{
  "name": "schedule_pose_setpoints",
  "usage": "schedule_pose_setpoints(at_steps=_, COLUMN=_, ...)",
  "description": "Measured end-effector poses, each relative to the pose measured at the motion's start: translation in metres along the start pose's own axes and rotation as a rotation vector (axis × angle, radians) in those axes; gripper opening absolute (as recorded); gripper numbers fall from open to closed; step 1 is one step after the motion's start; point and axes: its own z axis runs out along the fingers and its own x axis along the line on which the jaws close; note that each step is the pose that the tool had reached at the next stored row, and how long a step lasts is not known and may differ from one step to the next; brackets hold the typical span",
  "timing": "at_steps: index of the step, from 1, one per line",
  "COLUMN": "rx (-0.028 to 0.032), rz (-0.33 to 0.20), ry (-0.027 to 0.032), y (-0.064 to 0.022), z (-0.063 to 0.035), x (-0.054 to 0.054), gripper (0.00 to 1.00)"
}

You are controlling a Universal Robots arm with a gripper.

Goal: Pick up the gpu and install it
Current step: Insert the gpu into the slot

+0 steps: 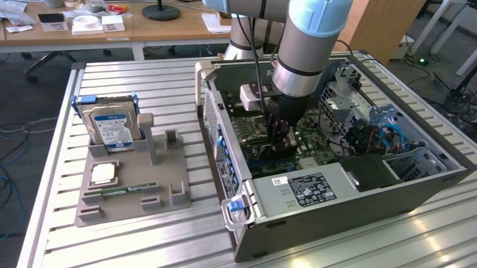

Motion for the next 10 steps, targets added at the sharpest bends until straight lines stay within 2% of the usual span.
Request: schedule_pose_setpoints(at_steps=10, rx=0.0001, rz=0.000, ry=-0.0001, y=0.0009, z=0.0004, x=0.0000, gripper=0.26)
